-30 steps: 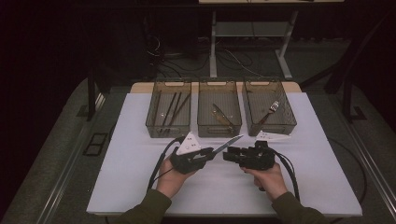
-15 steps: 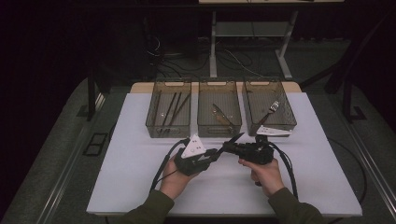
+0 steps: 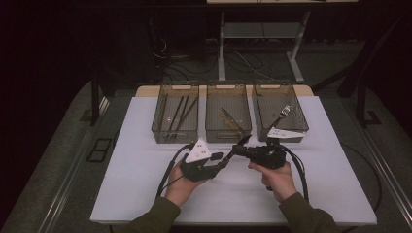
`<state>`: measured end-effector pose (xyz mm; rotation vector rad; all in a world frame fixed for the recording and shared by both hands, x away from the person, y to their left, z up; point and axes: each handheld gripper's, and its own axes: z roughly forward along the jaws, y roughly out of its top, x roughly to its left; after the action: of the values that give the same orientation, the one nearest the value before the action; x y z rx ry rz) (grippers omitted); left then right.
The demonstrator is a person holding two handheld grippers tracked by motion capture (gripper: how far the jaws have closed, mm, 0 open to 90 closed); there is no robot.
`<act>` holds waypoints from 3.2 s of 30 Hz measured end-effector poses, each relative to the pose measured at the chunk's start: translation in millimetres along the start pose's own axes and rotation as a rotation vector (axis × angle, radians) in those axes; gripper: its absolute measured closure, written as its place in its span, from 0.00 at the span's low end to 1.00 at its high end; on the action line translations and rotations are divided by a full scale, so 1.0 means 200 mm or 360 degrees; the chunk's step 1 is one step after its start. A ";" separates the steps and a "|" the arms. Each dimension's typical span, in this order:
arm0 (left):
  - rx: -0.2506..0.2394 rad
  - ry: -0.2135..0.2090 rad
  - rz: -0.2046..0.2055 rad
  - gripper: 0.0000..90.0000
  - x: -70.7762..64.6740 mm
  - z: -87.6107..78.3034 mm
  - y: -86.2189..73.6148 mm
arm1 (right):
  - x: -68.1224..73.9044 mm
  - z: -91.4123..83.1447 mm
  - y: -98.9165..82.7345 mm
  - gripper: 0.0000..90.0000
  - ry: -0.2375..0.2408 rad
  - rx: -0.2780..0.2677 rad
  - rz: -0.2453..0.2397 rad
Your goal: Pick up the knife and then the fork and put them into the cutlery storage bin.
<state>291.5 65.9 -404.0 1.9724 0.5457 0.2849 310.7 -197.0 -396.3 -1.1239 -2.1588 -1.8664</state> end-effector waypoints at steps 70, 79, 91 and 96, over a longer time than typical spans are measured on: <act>0.0097 0.0051 -0.0129 0.00 0.22 -0.38 -0.33 | -0.75 -0.29 0.51 0.60 -0.1057 0.0368 -0.0124; 0.0114 0.0051 -0.0113 0.00 0.22 -0.37 -0.33 | -0.67 -0.36 0.47 0.39 -0.0953 0.0250 -0.0159; 0.0136 0.0039 -0.0113 0.00 0.21 -0.36 -0.34 | -0.45 -0.44 0.26 0.15 -0.0825 0.0193 -0.0252; 0.0128 0.0037 -0.0114 0.00 0.21 -0.37 -0.34 | -0.34 -0.45 0.15 0.13 -0.0803 0.0185 -0.0313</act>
<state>279.2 169.6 -432.5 2.0246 0.6501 0.2449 341.7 -309.6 -383.1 -1.5401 -2.6886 -1.6247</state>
